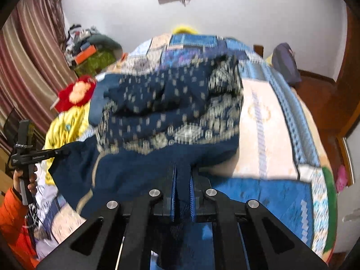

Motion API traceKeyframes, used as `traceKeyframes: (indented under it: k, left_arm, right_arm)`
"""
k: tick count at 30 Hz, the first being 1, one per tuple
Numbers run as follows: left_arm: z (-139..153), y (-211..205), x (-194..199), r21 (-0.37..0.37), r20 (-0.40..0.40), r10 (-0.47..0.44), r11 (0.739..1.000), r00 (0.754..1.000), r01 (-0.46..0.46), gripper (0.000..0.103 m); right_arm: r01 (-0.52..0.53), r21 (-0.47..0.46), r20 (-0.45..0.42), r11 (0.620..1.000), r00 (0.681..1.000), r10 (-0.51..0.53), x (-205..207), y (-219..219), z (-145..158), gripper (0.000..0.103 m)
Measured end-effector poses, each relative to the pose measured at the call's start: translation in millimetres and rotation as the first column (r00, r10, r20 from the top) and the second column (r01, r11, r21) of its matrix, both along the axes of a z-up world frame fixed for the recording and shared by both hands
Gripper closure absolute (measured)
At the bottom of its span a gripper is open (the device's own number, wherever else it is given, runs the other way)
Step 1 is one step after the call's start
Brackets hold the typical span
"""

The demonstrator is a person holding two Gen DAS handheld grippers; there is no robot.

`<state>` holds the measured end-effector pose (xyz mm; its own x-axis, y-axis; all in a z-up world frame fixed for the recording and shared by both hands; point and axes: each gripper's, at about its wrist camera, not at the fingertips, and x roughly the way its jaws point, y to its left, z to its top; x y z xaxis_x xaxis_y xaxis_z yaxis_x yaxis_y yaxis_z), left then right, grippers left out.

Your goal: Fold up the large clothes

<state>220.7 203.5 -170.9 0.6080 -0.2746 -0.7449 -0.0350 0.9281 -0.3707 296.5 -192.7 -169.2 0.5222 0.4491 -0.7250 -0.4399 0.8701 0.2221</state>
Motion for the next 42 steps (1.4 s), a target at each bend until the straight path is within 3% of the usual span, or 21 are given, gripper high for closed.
traceKeyframes:
  k: [7, 13, 17, 23, 27, 31, 35, 37, 38, 39, 42]
  left_arm:
    - [67.6, 12.9, 64.3, 0.022, 0.183, 0.021, 0.999, 0.983, -0.026, 0.096]
    - [76.7, 40.7, 143.0, 0.054, 0.208, 0.127, 0.989, 0.97, -0.141, 0.096]
    - [49.9, 60.9, 198.3, 0.089, 0.16, 0.211, 0.97, 0.964, -0.227, 0.096]
    - [-22.7, 75.7, 264.7, 0.147, 0.017, 0.272, 0.951, 0.962, -0.272, 0.096]
    - [-66.1, 76.4, 284.6, 0.209, -0.045, 0.269, 0.944, 0.962, -0.255, 0.095]
    - [-66.6, 75.7, 283.6, 0.226, -0.033, 0.258, 0.943, 0.966, -0.244, 0.093]
    - [-50.6, 72.0, 281.8, 0.284, -0.038, 0.236, 0.934, 0.971, -0.216, 0.077]
    - [-36.9, 71.7, 279.4, 0.348, -0.044, 0.238, 0.914, 0.97, -0.208, 0.064]
    - [-31.5, 71.9, 278.7, 0.377, -0.054, 0.239, 0.904, 0.969, -0.202, 0.047]
    - [-27.7, 72.2, 277.7, 0.394, -0.059, 0.233, 0.899, 0.971, -0.192, 0.04]
    - [-11.6, 69.9, 268.3, 0.44, -0.05, 0.206, 0.883, 0.977, -0.164, 0.04]
  right_arm:
    - [0.033, 0.012, 0.132, 0.999, 0.991, -0.034, 65.4, 14.0, 47.6, 0.097]
    - [0.066, -0.015, 0.194, 0.998, 0.979, -0.062, 143.7, 44.0, 64.5, 0.097]
    - [0.128, -0.032, 0.157, 0.991, 0.98, -0.121, 215.2, 57.6, 48.2, 0.097]
    - [0.192, -0.111, 0.024, 0.975, 0.981, -0.19, 302.9, 63.5, -28.0, 0.097]
    - [0.171, -0.119, 0.012, 0.978, 0.985, -0.171, 317.2, 59.5, -55.5, 0.097]
    - [0.117, -0.126, 0.046, 0.985, 0.993, -0.112, 312.1, 56.7, -45.9, 0.097]
    - [0.092, -0.113, 0.073, 0.989, 0.994, -0.084, 305.4, 48.4, -20.7, 0.097]
    - [0.097, -0.067, 0.066, 0.993, 0.994, -0.093, 301.8, 40.1, -7.9, 0.097]
    - [0.101, -0.043, 0.059, 0.994, 0.993, -0.098, 299.6, 34.9, -0.8, 0.097]
    - [0.105, -0.024, 0.056, 0.994, 0.993, -0.103, 298.9, 30.9, 5.1, 0.097]
    - [0.188, -0.031, 0.084, 0.982, 0.979, -0.185, 300.3, 20.8, 22.4, 0.097]
